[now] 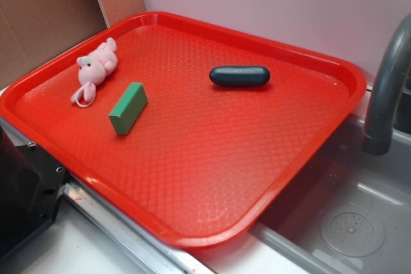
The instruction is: Grab the plastic pickle.
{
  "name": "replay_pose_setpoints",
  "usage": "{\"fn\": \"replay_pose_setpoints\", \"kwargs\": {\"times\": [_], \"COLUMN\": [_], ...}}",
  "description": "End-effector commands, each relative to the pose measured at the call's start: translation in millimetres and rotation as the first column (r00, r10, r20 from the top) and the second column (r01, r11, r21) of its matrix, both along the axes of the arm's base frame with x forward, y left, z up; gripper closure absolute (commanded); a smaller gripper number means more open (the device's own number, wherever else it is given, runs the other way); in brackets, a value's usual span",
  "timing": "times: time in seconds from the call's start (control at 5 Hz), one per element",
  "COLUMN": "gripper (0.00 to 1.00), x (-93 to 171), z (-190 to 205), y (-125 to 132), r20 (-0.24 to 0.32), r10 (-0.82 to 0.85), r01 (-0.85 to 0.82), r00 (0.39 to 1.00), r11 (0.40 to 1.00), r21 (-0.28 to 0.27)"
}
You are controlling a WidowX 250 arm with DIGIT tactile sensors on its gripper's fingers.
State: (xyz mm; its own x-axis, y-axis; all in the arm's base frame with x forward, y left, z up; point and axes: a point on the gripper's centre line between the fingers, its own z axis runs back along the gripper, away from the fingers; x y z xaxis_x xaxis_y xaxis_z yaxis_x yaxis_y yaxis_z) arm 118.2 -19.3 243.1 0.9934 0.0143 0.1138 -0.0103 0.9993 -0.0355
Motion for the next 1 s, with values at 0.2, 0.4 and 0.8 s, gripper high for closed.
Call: {"fn": "replay_pose_setpoints", "kwargs": {"times": [0.2, 0.4, 0.8], "gripper": [0.00, 0.00, 0.00], "x": [9.2, 30.1, 78.4], "z": [-4.6, -10.9, -33.9], "y": [3.6, 3.5, 3.5], "r20": [0.034, 0.078, 0.193], "r10": [-0.076, -0.238, -0.476], "r01": [0.076, 0.236, 0.468], "r00": [0.997, 0.968, 0.858], "r11": [0.997, 0.971, 0.879], "r21": [0.001, 0.041, 0.090]}}
